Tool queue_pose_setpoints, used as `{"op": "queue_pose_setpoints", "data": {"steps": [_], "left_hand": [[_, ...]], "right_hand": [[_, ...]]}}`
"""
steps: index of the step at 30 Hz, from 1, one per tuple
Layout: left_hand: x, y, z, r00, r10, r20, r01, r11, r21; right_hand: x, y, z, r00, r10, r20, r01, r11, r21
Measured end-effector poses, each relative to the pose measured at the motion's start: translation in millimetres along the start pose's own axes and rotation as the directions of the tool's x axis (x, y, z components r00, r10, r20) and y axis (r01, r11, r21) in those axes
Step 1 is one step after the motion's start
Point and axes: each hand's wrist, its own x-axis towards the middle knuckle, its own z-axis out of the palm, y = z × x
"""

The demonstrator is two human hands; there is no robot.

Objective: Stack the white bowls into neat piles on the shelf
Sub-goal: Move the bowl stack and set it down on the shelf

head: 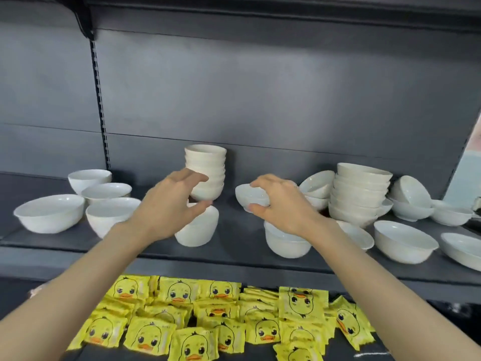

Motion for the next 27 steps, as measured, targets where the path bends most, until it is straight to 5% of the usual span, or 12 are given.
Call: {"op": "queue_pose_setpoints", "data": {"steps": [9, 15, 27], "left_hand": [[-75, -8, 33, 0.955, -0.295, -0.007, 0.288, 0.935, -0.207], [-80, -37, 60, 0.872, -0.469, 0.138, 0.478, 0.756, -0.448], [-52, -75, 80, 0.86, -0.42, 0.29, 0.51, 0.686, -0.519]], "right_hand": [[-28, -20, 54, 0.996, -0.025, 0.085, 0.004, 0.971, 0.241], [-12, -23, 92, 0.991, 0.064, 0.115, -0.103, 0.924, 0.368], [14, -32, 132, 0.975, 0.192, 0.114, -0.211, 0.622, 0.754]]}}
